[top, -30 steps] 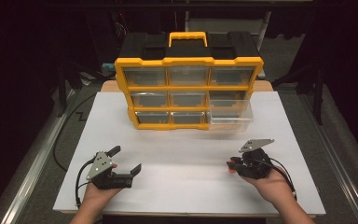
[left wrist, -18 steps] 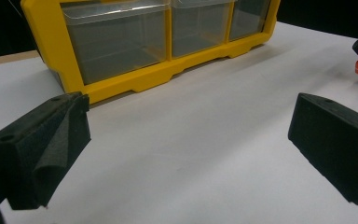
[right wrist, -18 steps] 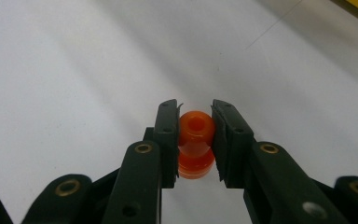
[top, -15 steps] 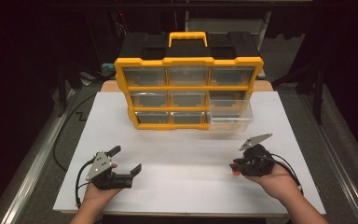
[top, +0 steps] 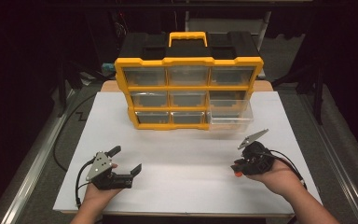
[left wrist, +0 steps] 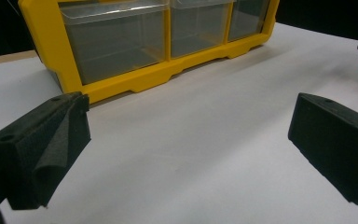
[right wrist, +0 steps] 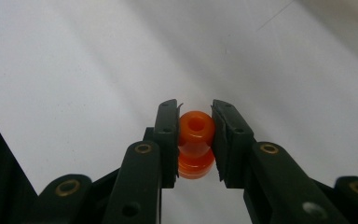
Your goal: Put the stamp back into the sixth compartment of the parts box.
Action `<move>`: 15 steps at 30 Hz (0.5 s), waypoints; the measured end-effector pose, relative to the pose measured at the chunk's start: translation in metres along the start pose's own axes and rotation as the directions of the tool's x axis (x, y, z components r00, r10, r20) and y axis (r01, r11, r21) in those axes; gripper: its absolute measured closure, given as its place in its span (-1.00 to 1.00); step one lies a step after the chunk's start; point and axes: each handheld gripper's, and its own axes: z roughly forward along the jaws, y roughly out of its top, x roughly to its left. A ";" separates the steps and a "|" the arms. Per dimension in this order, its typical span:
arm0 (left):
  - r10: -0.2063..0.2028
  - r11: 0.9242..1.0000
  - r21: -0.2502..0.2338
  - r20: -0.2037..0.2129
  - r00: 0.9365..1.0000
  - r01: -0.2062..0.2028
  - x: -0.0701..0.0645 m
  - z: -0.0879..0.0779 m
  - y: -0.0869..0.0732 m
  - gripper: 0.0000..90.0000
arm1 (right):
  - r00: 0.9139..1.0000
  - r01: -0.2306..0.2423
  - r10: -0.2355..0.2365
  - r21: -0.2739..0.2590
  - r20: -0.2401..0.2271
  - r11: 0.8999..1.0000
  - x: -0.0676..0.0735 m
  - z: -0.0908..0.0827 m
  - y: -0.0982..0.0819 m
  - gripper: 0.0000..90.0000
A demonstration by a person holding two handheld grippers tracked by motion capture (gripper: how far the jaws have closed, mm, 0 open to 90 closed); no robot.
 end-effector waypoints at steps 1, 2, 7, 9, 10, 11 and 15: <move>0.001 1.000 0.003 0.001 1.000 -0.001 0.000 0.000 0.000 -0.99 | 1.000 0.000 0.000 0.000 0.000 1.000 0.000 0.000 0.000 0.64; 0.002 1.000 0.003 0.000 1.000 -0.002 0.000 0.000 0.000 -0.99 | 1.000 0.004 -0.004 0.006 -0.001 1.000 0.000 0.000 0.001 0.64; 0.005 1.000 0.002 -0.001 1.000 -0.005 0.000 0.000 0.000 -0.99 | 1.000 0.026 -0.026 0.033 -0.013 0.999 0.001 -0.002 0.005 0.64; 0.005 1.000 0.001 0.000 1.000 -0.005 -0.001 0.000 0.000 -0.99 | 0.999 0.037 -0.037 0.043 -0.013 0.998 0.001 -0.003 0.007 0.64; 0.006 1.000 0.002 0.000 1.000 -0.006 -0.001 0.000 0.000 -0.99 | 0.999 0.039 -0.039 0.046 -0.012 0.998 0.002 -0.003 0.008 0.64; 0.008 1.000 0.003 0.000 1.000 -0.008 -0.001 0.000 0.000 -0.99 | 0.999 0.033 -0.032 0.054 -0.012 0.998 0.002 -0.004 0.009 0.64; 0.009 1.000 0.002 0.001 1.000 -0.009 -0.001 0.000 0.000 -0.99 | 0.999 0.052 -0.051 0.065 -0.019 0.996 0.003 -0.007 0.012 0.64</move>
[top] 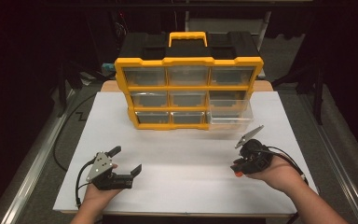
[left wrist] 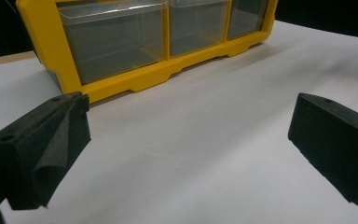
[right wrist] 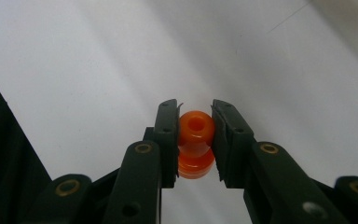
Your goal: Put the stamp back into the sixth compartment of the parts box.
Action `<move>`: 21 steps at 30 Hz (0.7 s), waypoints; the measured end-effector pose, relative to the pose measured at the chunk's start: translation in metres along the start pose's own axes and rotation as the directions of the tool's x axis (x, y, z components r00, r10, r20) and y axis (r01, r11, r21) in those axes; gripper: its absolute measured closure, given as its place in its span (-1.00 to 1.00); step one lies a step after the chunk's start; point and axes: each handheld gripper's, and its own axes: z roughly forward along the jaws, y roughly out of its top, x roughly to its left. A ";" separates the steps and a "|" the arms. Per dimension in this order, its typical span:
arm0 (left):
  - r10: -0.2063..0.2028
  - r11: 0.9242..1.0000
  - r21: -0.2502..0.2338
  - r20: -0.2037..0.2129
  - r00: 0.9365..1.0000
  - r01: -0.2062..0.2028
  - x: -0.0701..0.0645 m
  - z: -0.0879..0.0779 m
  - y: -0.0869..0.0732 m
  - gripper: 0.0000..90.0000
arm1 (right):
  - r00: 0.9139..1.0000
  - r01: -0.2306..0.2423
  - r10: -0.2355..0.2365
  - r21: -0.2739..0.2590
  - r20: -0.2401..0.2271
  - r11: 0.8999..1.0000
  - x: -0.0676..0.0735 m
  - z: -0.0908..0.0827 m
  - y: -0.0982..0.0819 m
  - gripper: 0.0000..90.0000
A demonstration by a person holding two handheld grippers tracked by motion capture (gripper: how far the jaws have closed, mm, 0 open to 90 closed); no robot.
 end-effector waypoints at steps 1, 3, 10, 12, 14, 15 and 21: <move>-0.001 1.000 -0.002 0.000 1.000 0.001 0.000 0.000 0.000 -0.99 | 1.000 0.003 -0.003 0.004 -0.003 1.000 0.000 -0.001 0.001 0.64; -0.001 1.000 -0.002 -0.001 1.000 0.001 0.000 0.000 0.000 -0.99 | 1.000 0.009 -0.009 0.008 -0.008 1.000 0.000 -0.004 0.002 0.64; 0.002 1.000 0.000 0.003 1.000 -0.002 0.000 0.000 0.000 -0.99 | 1.000 0.017 -0.017 0.025 -0.018 1.000 -0.002 -0.015 0.007 0.64; 0.003 1.000 -0.002 0.005 1.000 -0.003 -0.001 0.001 0.000 -0.99 | 1.000 0.022 -0.022 0.026 -0.020 0.999 -0.002 -0.017 0.009 0.64; 0.004 1.000 -0.002 0.006 1.000 -0.004 -0.001 0.001 0.000 -0.99 | 0.999 0.025 -0.024 0.031 -0.024 0.999 -0.002 -0.021 0.011 0.64; 0.003 1.000 -0.003 0.007 1.000 -0.003 -0.001 0.001 0.000 -0.99 | 0.999 0.025 -0.024 0.031 -0.024 0.999 -0.002 -0.021 0.011 0.64; 0.008 1.000 -0.003 0.013 1.000 -0.008 -0.001 0.000 0.000 -0.99 | 0.999 0.039 -0.038 0.034 -0.029 0.999 -0.002 -0.032 0.016 0.64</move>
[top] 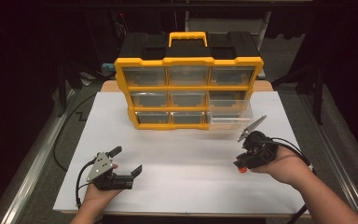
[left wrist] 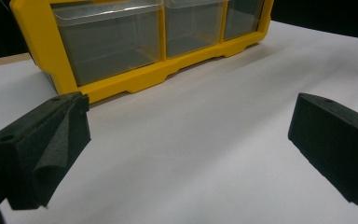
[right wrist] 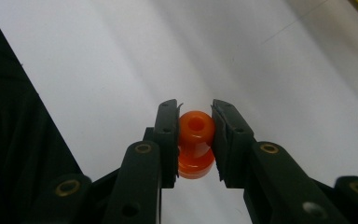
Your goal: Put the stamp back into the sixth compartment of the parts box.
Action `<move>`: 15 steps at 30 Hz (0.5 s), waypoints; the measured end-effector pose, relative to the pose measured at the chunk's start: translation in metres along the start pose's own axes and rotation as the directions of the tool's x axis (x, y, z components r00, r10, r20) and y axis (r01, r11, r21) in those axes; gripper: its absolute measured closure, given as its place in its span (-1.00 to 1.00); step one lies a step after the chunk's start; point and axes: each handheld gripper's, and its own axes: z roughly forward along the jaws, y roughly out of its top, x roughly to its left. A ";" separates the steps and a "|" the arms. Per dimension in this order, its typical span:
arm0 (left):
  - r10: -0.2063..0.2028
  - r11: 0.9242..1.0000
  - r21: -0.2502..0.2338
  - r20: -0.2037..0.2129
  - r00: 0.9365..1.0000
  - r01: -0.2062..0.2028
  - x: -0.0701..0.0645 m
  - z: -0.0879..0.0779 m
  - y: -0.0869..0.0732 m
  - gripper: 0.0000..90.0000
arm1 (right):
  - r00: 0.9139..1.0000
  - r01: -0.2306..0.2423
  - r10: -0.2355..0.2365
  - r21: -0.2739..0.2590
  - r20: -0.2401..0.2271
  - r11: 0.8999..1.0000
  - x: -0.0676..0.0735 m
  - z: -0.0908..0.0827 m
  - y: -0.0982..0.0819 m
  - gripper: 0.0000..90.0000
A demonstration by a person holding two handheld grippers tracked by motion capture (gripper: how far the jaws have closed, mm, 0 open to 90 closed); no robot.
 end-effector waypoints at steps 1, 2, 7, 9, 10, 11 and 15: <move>0.000 1.000 -0.001 0.001 1.000 0.000 0.000 0.000 0.000 -0.99 | 1.000 0.002 -0.002 0.000 -0.001 1.000 0.000 -0.002 0.001 0.64; -0.001 1.000 -0.001 0.002 1.000 0.001 0.000 0.000 0.000 -0.99 | 1.000 0.003 -0.003 0.001 -0.001 1.000 0.000 -0.004 0.002 0.64; 0.001 1.000 0.001 0.000 1.000 -0.001 -0.001 0.001 0.000 -0.99 | 1.000 0.006 -0.006 0.003 0.000 1.000 -0.001 -0.012 0.005 0.64; -0.001 1.000 0.001 0.003 1.000 0.001 -0.002 0.001 0.000 -0.99 | 1.000 0.018 -0.018 0.010 0.005 1.000 -0.001 -0.016 0.008 0.64; 0.001 1.000 0.002 0.004 1.000 -0.001 -0.002 0.001 0.000 -0.99 | 1.000 0.019 -0.019 0.015 0.009 1.000 0.000 -0.018 0.008 0.64; 0.001 1.000 0.002 0.005 1.000 -0.001 -0.002 0.002 0.000 -0.99 | 1.000 0.028 -0.028 0.012 0.009 1.000 -0.001 -0.019 0.010 0.64; 0.001 1.000 0.002 0.008 1.000 -0.001 -0.002 0.001 0.000 -0.99 | 0.999 0.034 -0.034 0.009 0.008 0.999 0.000 -0.027 0.014 0.64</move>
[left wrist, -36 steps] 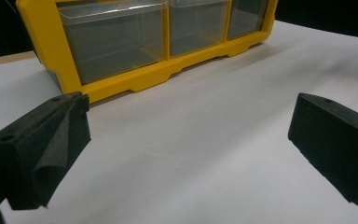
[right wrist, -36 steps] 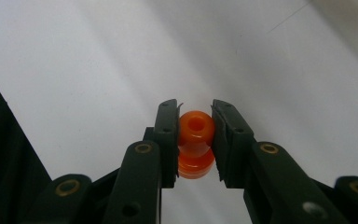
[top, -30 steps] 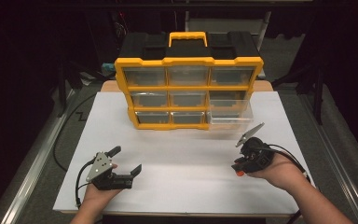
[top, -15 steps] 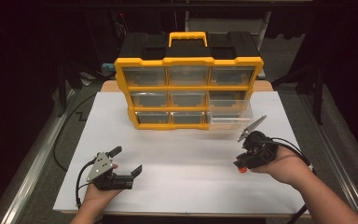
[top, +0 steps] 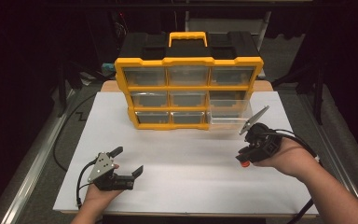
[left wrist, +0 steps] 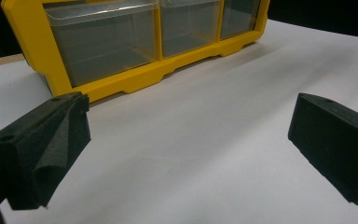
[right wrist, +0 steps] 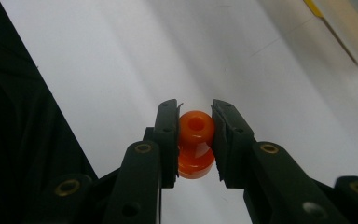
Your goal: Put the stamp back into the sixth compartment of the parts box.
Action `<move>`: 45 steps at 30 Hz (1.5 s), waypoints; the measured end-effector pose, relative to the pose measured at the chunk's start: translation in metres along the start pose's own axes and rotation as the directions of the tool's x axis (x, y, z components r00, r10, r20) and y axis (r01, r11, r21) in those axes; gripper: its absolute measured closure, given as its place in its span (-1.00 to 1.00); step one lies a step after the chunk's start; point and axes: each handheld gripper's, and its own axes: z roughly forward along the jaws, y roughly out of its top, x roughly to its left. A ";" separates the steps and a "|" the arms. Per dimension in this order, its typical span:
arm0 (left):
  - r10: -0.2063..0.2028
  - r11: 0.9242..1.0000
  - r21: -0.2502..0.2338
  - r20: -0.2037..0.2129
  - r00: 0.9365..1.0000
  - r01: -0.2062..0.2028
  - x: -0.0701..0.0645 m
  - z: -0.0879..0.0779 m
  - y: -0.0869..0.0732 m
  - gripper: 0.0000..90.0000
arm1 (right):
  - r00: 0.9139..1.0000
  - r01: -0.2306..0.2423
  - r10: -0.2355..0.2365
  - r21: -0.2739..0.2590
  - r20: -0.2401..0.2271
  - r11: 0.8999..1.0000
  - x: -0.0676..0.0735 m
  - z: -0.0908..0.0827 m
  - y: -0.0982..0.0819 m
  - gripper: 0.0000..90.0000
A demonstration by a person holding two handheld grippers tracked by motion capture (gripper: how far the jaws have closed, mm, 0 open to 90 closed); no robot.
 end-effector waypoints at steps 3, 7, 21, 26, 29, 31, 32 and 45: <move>-0.001 1.000 0.001 0.001 1.000 0.001 0.000 -0.001 0.000 -0.99 | 1.000 -0.004 0.004 -0.006 -0.004 1.000 0.000 -0.005 0.003 0.64; -0.001 1.000 0.001 0.006 1.000 0.001 0.000 -0.001 0.000 -0.99 | 1.000 0.001 -0.001 -0.011 -0.005 1.000 -0.001 -0.011 0.006 0.64; 0.003 1.000 0.005 0.019 1.000 -0.003 -0.001 -0.001 0.000 -0.99 | 1.000 -0.006 0.006 -0.025 -0.008 1.000 -0.006 -0.040 0.022 0.64; 0.010 1.000 0.007 0.027 1.000 -0.010 -0.002 -0.001 0.000 -0.99 | 1.000 -0.006 0.006 -0.024 0.000 1.000 -0.008 -0.051 0.027 0.64; 0.007 1.000 0.009 0.028 1.000 -0.007 -0.002 -0.001 0.000 -0.99 | 1.000 -0.004 0.004 -0.018 0.002 1.000 -0.008 -0.060 0.030 0.64; 0.002 1.000 0.007 0.028 1.000 -0.002 -0.001 -0.001 0.000 -0.99 | 1.000 -0.002 0.002 -0.016 0.003 1.000 -0.009 -0.061 0.031 0.64; 0.000 1.000 0.008 0.028 1.000 -0.001 -0.001 -0.001 0.000 -0.99 | 1.000 0.000 0.000 -0.014 0.006 1.000 -0.009 -0.064 0.032 0.64; -0.004 1.000 0.005 0.040 0.999 0.004 -0.001 -0.001 0.000 -0.99 | 0.999 0.006 -0.005 -0.023 0.031 1.000 -0.012 -0.085 0.044 0.64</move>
